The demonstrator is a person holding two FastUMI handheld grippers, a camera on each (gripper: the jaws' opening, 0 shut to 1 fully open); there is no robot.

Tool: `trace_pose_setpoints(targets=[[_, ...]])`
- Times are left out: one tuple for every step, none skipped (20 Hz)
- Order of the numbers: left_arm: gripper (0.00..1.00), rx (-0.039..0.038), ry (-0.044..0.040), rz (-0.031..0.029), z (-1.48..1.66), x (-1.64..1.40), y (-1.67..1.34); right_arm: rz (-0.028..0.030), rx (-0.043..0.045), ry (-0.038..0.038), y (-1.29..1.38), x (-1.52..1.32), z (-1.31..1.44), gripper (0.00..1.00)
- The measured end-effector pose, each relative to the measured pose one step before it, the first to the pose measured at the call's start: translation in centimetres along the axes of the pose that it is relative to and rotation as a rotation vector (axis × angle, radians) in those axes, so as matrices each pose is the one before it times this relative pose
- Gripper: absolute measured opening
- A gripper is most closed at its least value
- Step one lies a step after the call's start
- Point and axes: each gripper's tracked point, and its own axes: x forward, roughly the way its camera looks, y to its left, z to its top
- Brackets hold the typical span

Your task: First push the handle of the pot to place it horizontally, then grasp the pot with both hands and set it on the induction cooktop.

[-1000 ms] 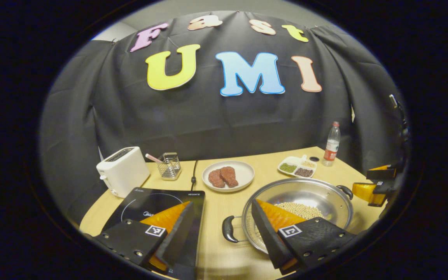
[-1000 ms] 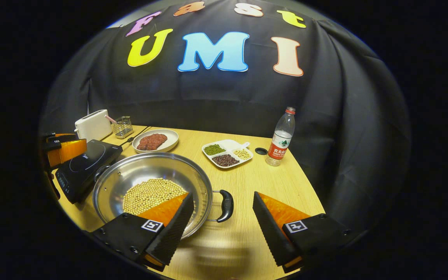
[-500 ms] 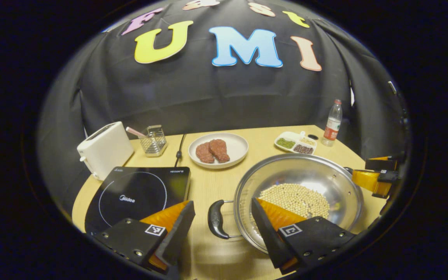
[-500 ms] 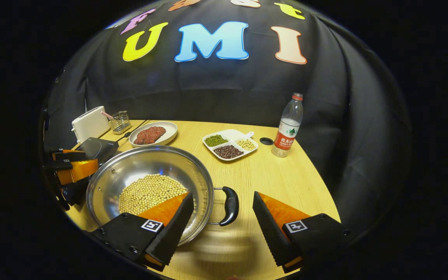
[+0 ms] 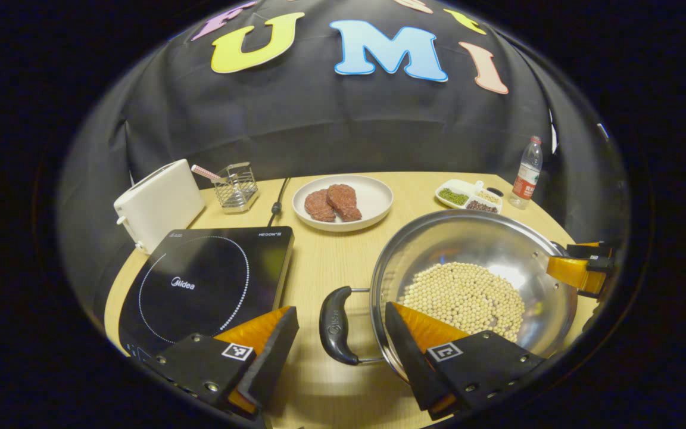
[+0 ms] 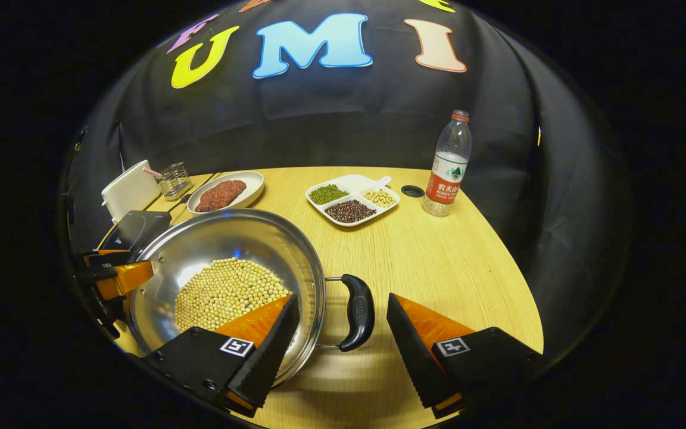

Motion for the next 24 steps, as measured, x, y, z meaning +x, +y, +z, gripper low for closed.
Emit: trace_pose_setpoints(targets=[[0.9, 0.00039, 0.00713, 0.00268, -0.204, 0.102, 0.052, 0.00349, 0.00239, 0.00905, 0.213, 0.189, -0.18, 0.89], [0.87, 0.00105, 0.00561, 0.00258, -0.048, 0.136, 0.048, -0.00295, 0.00042, 0.0049, -0.012, 0.086, -0.051, 0.87], [0.87, 0.0023, 0.0097, 0.00427, -0.22, 0.085, -0.034, -0.00732, -0.00026, 0.00126, -0.07, 0.277, 0.029, 0.8], [0.9, 0.00202, 0.00417, -0.00125, -0.017, 0.143, -0.045, -0.00687, 0.00464, 0.00224, -0.215, 0.124, 0.031, 0.76], [0.87, -0.00118, -0.00324, -0.00795, 0.114, 0.021, -0.315, 0.0037, 0.01114, 0.0049, 0.115, -0.074, -0.038, 0.72], [0.82, 0.00497, 0.00218, 0.00108, 0.073, 0.001, -0.042, 0.00396, 0.00895, 0.00476, 0.029, 0.102, 0.028, 0.69], [0.82, 0.00359, 0.00112, 0.00175, -0.074, 0.021, 0.058, 0.00192, 0.00886, 0.0025, -0.057, 0.024, 0.031, 0.67], [0.83, -0.00244, -0.0011, -0.01064, 0.079, 0.138, -0.279, 0.00304, 0.00508, 0.00523, 0.01, 0.083, 0.037, 0.67], [0.8, -0.00459, 0.00255, -0.00911, -0.061, -0.112, -0.364, 0.00423, 0.00534, -0.00092, 0.076, 0.011, 0.092, 0.65], [0.72, -0.00464, 0.00474, 0.0001, -0.092, 0.062, -0.056, 0.00386, 0.00318, 0.00414, 0.041, 0.185, -0.068, 0.66], [0.7, -0.00783, 0.00399, 0.00588, -0.09, 0.188, 0.003, 0.00387, 0.00242, 0.00478, 0.07, -0.203, -0.002, 0.64], [0.66, -0.00627, 0.00207, 0.00223, 0.03, 0.006, 0.054, 0.00446, 0.00033, 0.01286, 0.002, 0.171, -0.049, 0.63], [0.66, -0.01326, -0.00208, 0.00185, 0.007, -0.062, -0.073, 0.00355, 0.00568, 0.01023, 0.097, -0.136, 0.034, 0.6], [0.65, -0.01052, 0.00428, 0.001, 0.036, 0.014, 0.027, 0.0, 0.01161, 0.00932, 0.086, -0.039, -0.089, 0.57], [0.58, 0.00171, 0.00044, 0.00294, -0.004, -0.034, -0.083, -0.0024, -0.00083, -0.00221, 0.134, 0.029, 0.114, 0.49], [0.59, 0.01281, 0.00253, 0.00334, 0.044, 0.121, -0.021, -0.00148, -0.00179, -0.0049, -0.159, -0.277, 0.067, 0.46], [0.54, 0.00791, 0.00009, 0.00264, 0.185, 0.01, 0.05, -0.0063, -0.00251, -0.00423, 0.253, 0.185, 0.046, 0.43], [0.52, 0.00044, -0.00018, 0.0007, 0.162, -0.009, 0.039, 0.00075, 0.00486, -0.00044, 0.042, 0.266, 0.006, 0.43], [0.55, -0.00955, -0.00084, -0.00173, 0.037, 0.088, 0.031, 0.00011, 0.0101, -0.00016, 0.023, -0.268, 0.174, 0.39], [0.51, -0.00953, -0.00061, 0.00011, 0.082, -0.018, 0.039, 0.00113, 0.00158, -0.00186, 0.032, -0.088, 0.117, 0.43], [0.51, -0.00551, 0.00518, 0.00236, -0.075, -0.006, 0.014, 0.00073, -0.00566, 0.00514, 0.067, -0.075, -0.146, 0.43], [0.54, -0.00303, 0.00572, 0.00018, -0.055, -0.15, 0.013, -0.00068, -0.00598, -0.00158, 0.034, -0.108, 0.049, 0.39], [0.57, -0.00857, 0.00056, -0.00006, -0.018, -0.174, 0.037, -0.00068, -0.00506, 0.00041, 0.024, -0.291, 0.092, 0.43], [0.54, -0.00797, -0.00207, -0.00009, 0.055, -0.242, 0.111, 0.00128, -0.0028, -0.00654, 0.026, -0.292, 0.307, 0.39]])
